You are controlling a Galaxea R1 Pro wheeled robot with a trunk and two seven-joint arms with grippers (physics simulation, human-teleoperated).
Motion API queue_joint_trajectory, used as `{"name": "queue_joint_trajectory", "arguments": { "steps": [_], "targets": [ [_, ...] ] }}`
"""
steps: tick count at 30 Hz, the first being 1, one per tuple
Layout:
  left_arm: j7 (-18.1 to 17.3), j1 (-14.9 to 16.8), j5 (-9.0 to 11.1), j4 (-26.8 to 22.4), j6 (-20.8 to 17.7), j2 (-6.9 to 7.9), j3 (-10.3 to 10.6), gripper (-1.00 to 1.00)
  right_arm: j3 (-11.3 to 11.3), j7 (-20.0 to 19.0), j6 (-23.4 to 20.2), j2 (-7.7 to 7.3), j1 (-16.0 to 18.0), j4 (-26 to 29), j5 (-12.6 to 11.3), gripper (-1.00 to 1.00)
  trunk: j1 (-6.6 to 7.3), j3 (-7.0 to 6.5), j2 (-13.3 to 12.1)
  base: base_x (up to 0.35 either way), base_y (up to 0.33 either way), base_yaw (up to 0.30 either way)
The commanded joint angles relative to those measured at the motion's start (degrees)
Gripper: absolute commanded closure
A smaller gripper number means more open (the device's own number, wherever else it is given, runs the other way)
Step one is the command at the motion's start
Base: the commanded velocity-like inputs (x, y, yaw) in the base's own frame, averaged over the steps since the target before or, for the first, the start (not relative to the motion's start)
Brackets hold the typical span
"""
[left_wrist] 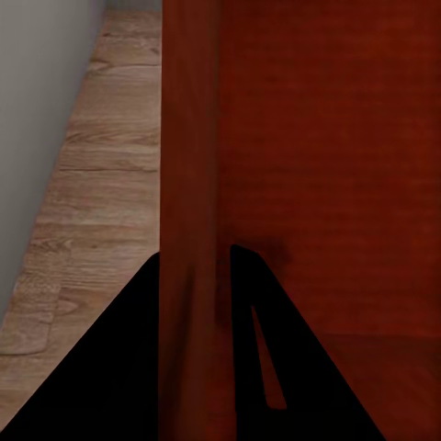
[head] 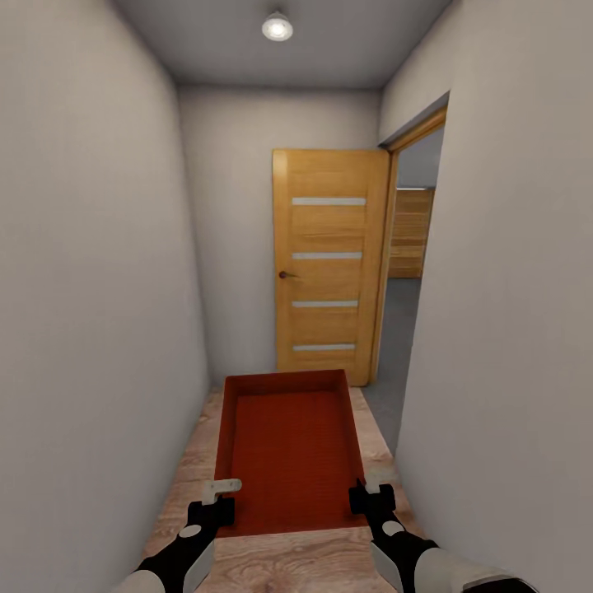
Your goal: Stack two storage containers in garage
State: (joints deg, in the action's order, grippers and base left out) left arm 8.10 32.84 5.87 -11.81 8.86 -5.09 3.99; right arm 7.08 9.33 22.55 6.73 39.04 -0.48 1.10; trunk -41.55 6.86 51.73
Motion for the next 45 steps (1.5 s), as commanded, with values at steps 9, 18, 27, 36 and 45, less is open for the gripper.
{"name": "queue_joint_trajectory", "arguments": {
  "steps": [9, 18, 27, 36, 45],
  "targets": [
    [-1.07, 0.03, 0.1, -0.14, 2.8, 1.14, 1.72, 1.0, -3.3, 0.25, -0.14, -0.23, 0.07, -0.14, 0.92, 1.0, -0.04, 0.09, 0.07, 0.324, 0.0, 0.0],
    [-1.07, 0.03, 0.09, -0.14, 2.74, 1.31, 1.72, 1.0, -3.3, 0.25, -0.14, -0.23, 0.07, -0.14, 0.91, 1.0, -0.04, 0.09, 0.07, 0.324, 0.05, 0.0],
    [-1.07, 0.03, 0.1, -0.14, 2.74, 1.31, 1.72, 1.0, -3.3, 0.25, -0.14, -0.23, 0.07, -0.14, 0.92, 1.0, -0.04, 0.09, 0.07, 0.324, 0.07, 0.0],
    [-1.07, 0.03, 0.1, -0.14, 2.74, 1.32, 1.72, 1.0, -3.3, 0.25, -0.14, -0.23, 0.07, -0.14, 0.91, 1.0, -0.04, 0.09, 0.07, 0.324, 0.072, 0.0],
    [-1.07, 0.03, 0.1, -0.14, 2.74, 1.32, 1.72, 1.0, -3.3, 0.25, -0.14, -0.23, 0.07, -0.14, 0.92, 1.0, -0.04, 0.09, 0.07, 0.324, 0.073, 0.0]
  ]
}}
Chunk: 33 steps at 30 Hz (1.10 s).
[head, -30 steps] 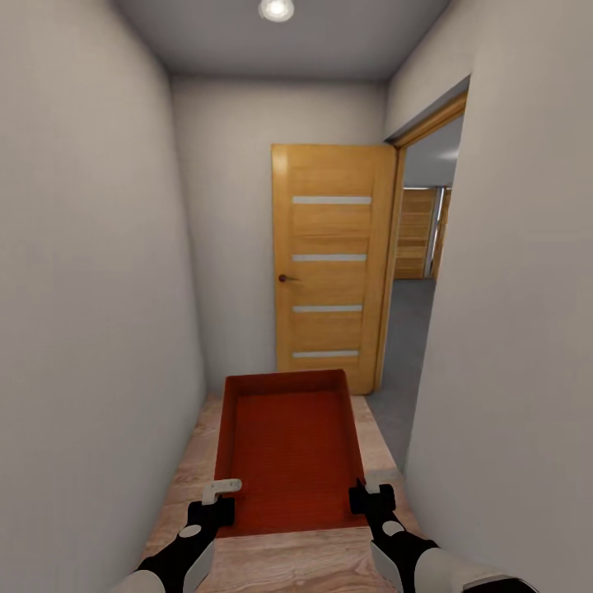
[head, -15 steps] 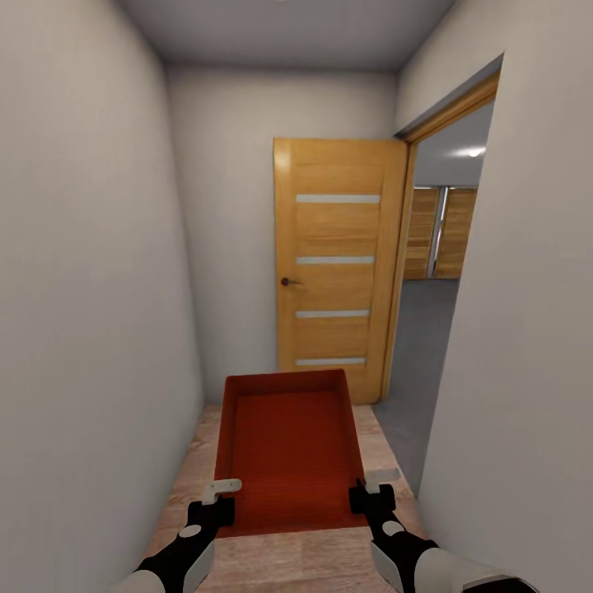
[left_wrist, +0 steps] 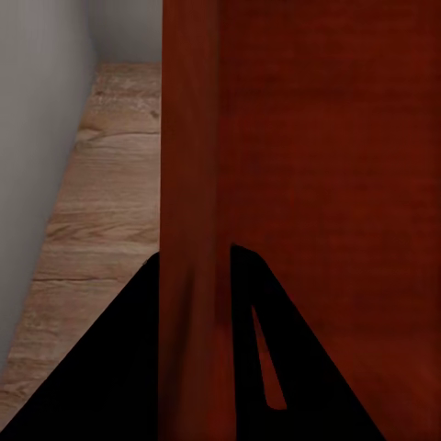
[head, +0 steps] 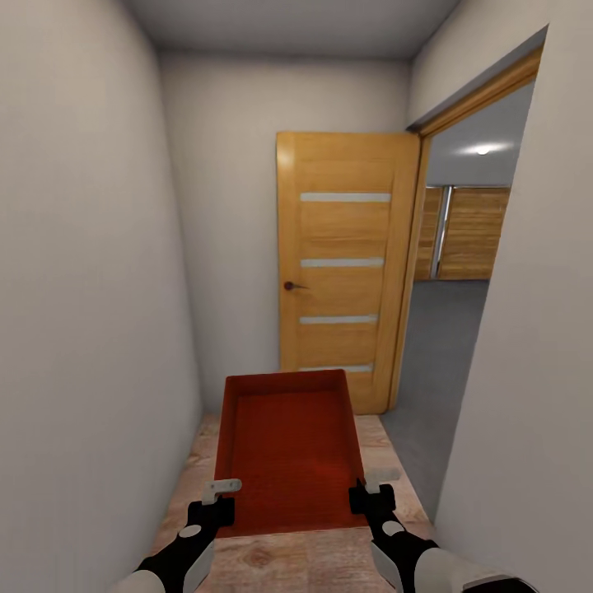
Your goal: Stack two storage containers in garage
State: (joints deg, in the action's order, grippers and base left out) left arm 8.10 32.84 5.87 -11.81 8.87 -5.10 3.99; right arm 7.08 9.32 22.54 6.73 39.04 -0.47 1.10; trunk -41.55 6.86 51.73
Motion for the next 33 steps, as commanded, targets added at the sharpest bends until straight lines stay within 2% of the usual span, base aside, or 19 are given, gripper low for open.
{"name": "queue_joint_trajectory", "arguments": {
  "steps": [1, 9, 10, 12, 16, 21, 29, 33],
  "targets": [
    [-1.07, 0.03, 0.1, -0.15, 2.73, 1.32, 1.72, 1.0, -3.3, 0.26, -0.13, -0.23, 0.07, -0.14, 0.91, 1.0, -0.04, 0.09, 0.07, 0.324, 0.073, 0.0],
    [-1.07, 0.03, 0.1, -0.15, 2.73, 1.32, 1.72, 1.0, -3.3, 0.26, -0.13, -0.23, 0.07, -0.14, 0.86, 1.0, -0.04, 0.09, 0.07, 0.324, 0.073, 0.0],
    [-0.18, 0.03, 0.28, -0.15, 0.61, 0.37, 0.77, 1.0, 0.18, 0.31, 0.22, -0.1, 0.07, -0.14, -0.27, 1.0, -0.04, 0.09, 0.06, 0.0, 0.0, 0.0],
    [-0.53, 0.03, 0.71, -0.16, 1.33, 0.55, 0.69, 1.0, 3.39, 0.41, 0.22, 0.15, 0.07, -0.14, -2.36, 1.0, -0.04, 0.09, 0.06, 0.0, 0.0, 0.0],
    [-0.43, 0.03, 1.82, -0.16, 1.48, 0.7, 0.79, 1.0, 7.18, 0.8, 0.29, 0.38, 0.07, -0.14, -5.85, 1.0, -0.04, 0.09, 0.06, 0.0, 0.0, 0.0],
    [-0.38, 0.03, 3.36, 0.16, 1.89, 0.7, 2.15, 1.0, 11.08, 1.02, 0.29, 0.21, 0.07, -0.14, -9.41, 1.0, -0.04, 0.09, 0.06, 0.0, 0.0, 0.0],
    [-0.28, 0.03, 6.33, 0.94, 2.32, 0.7, 4.7, 1.0, 11.91, 0.97, 0.14, 0.02, 0.07, -0.14, -9.62, 1.0, -0.04, 0.09, 0.06, 0.0, 0.0, 0.0],
    [0.08, 0.03, 8.28, 1.03, 2.33, 0.7, 6.56, 1.0, 10.58, 0.96, 0.12, -0.01, 0.07, -0.14, -8.08, 1.0, -0.04, 0.09, 0.06, 0.0, 0.0, 0.0]
  ]
}}
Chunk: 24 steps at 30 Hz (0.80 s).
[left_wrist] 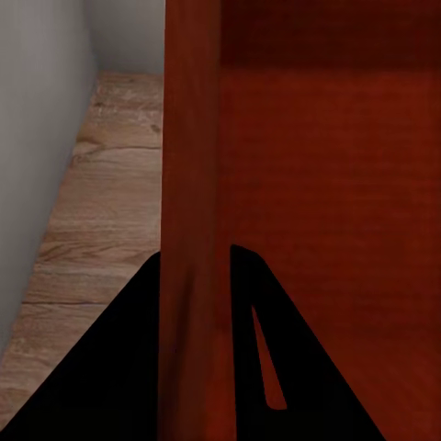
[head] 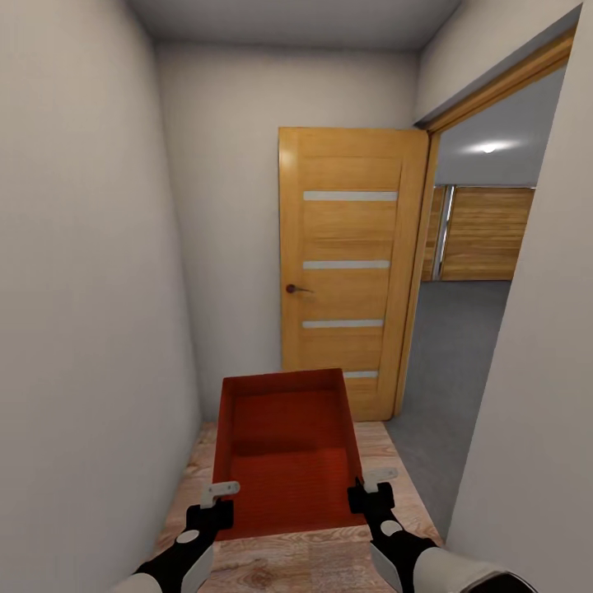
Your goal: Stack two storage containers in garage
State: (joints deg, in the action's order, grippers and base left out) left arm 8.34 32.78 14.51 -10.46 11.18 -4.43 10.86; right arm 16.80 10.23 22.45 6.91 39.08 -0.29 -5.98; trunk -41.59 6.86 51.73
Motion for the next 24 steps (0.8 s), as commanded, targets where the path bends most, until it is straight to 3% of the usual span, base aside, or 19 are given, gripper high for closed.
{"name": "queue_joint_trajectory", "arguments": {
  "steps": [1, 5, 8, 9, 24],
  "targets": [
    [-0.07, 0.09, 0.12, -0.3, 0.04, 0.03, 0.16, 1.0, 0.17, 0.06, 0.2, -0.17, 0.03, -0.33, -0.26, 1.0, -0.01, 0.09, 0.07, 0.0, 0.0, 0.0],
    [0.22, 0.09, 1.92, -0.08, 0.06, 0.03, 1.94, 1.0, -4.08, 0.08, 0.15, -0.04, 0.03, -0.33, 4.28, 1.0, -0.01, 0.09, 0.07, 0.0, 0.0, 0.0],
    [0.43, 0.09, 2.88, -0.19, 0.07, 0.03, 3.19, 1.0, -4.89, 0.11, 0.14, 0.12, 0.03, -0.33, 4.86, 1.0, -0.01, 0.09, 0.07, 0.0, 0.0, 0.0],
    [-0.61, 0.09, -8.08, -1.14, 0.07, 0.03, -6.38, 1.0, -9.49, 0.1, 0.16, 0.14, 0.03, -0.33, 6.67, 1.0, -0.01, 0.09, 0.07, 0.0, 0.0, 0.0],
    [-0.61, 0.09, -8.13, -1.14, 0.06, 0.03, -6.38, 1.0, -9.51, 0.17, 0.31, 0.26, 0.03, -0.33, 6.68, 1.0, -0.01, 0.09, 0.07, 0.0, 0.0, 0.0]
  ]
}}
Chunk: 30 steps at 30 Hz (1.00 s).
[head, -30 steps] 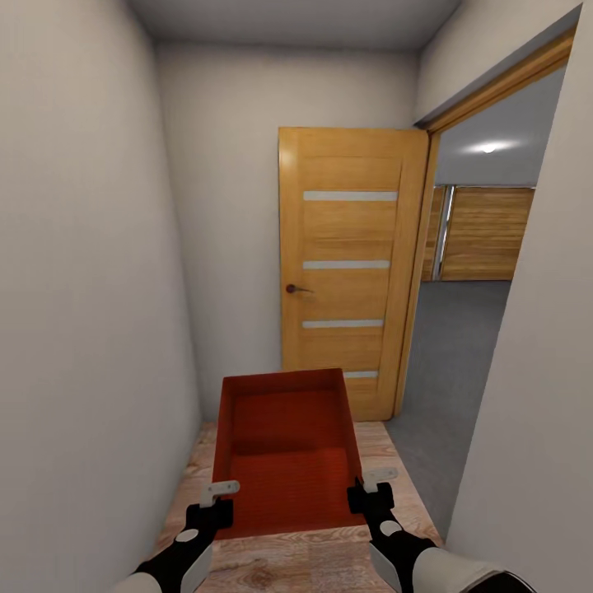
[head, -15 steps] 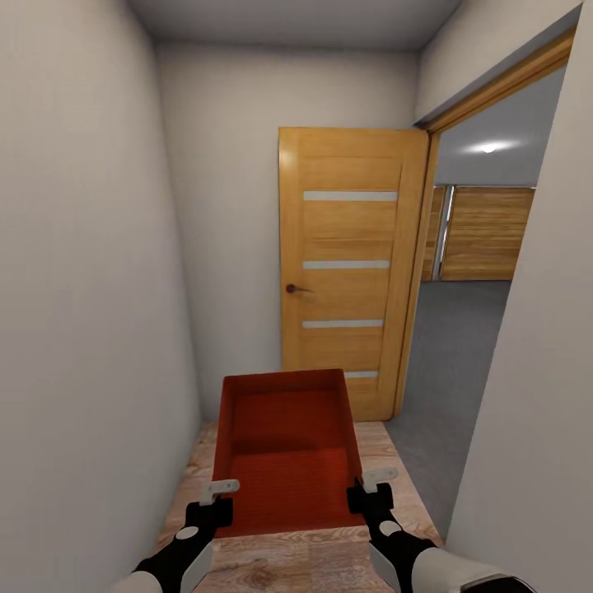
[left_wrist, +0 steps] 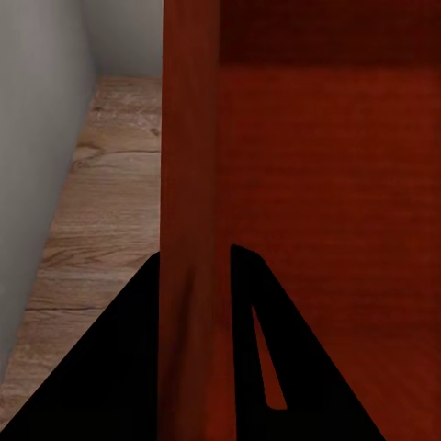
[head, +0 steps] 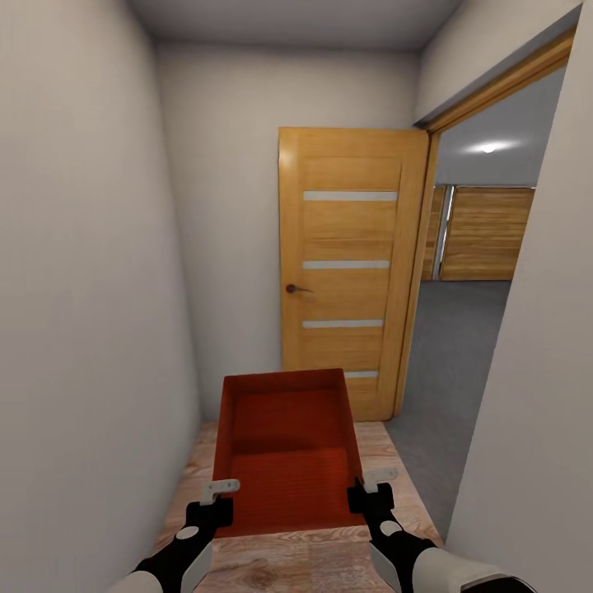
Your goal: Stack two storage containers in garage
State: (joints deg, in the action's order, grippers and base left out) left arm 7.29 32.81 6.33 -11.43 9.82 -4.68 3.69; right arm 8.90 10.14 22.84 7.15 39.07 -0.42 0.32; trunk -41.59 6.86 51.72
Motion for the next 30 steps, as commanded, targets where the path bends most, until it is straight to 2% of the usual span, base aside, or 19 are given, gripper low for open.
{"name": "queue_joint_trajectory", "arguments": {
  "steps": [1, 30],
  "targets": [
    [0.44, 0.07, 0.03, -0.17, 1.42, 0.28, 0.79, 1.0, -1.6, 0.28, -0.08, 0.03, 0.05, -0.19, 0.38, 1.0, -0.01, 0.09, 0.07, 0.0, 0.0, -0.048],
    [0.44, 0.07, 0.22, 0.24, 1.29, 0.28, 0.71, 1.0, -1.69, 0.32, -0.08, -0.03, 0.05, -0.19, 0.38, 1.0, -0.01, 0.09, 0.07, 0.007, 0.0, -0.263]
  ]
}}
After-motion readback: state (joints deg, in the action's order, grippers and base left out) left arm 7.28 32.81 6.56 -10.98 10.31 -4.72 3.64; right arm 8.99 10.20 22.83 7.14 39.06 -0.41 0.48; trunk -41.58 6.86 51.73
